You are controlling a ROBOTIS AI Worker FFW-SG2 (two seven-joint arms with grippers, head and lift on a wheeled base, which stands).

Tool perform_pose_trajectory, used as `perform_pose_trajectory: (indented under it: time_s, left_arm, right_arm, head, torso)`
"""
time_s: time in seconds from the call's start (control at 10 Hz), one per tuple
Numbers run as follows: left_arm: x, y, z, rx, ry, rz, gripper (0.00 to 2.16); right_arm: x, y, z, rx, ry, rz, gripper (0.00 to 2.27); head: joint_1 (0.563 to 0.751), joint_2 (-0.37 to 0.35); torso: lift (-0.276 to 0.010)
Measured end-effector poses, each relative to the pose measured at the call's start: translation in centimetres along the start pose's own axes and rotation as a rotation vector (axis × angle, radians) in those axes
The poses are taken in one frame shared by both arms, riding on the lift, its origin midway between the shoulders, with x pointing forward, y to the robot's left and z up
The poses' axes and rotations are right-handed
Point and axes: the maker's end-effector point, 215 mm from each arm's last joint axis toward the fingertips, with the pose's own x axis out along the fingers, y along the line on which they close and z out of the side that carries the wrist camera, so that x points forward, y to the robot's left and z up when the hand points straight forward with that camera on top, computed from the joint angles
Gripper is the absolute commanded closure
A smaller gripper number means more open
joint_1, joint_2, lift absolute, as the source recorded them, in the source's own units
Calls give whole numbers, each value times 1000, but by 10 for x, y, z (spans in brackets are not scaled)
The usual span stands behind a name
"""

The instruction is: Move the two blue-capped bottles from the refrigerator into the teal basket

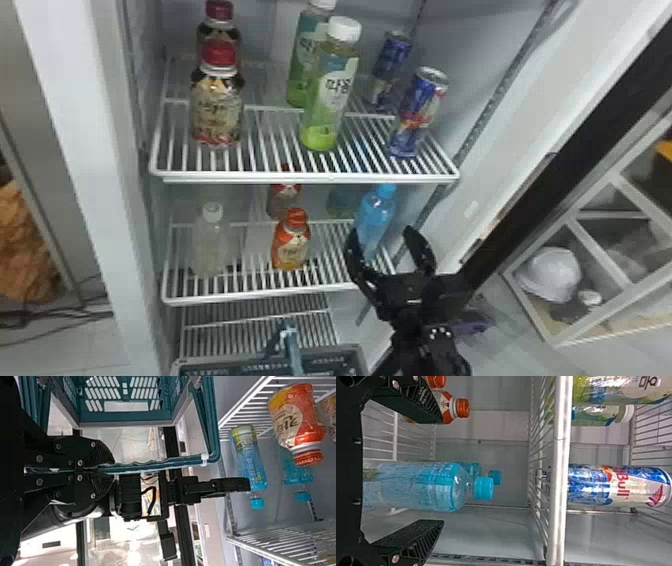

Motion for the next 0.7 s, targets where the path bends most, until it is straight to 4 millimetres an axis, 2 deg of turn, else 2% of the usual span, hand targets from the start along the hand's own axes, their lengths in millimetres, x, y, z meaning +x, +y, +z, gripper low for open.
perform_pose_trajectory:
  time_s: [0.3,0.7]
  left_arm:
    - [0,-1,0,-1,0,-2,1108]
    - [0,-1,-1,-1,1,-2,1108]
  right_arm:
    - [12,-6,1,-20,-16,-15,111]
    - [29,-19,-9,-35,-13,-51,111]
  head:
    - [695,-350]
    - [695,-350]
  torso:
    - [-136]
    - [-136]
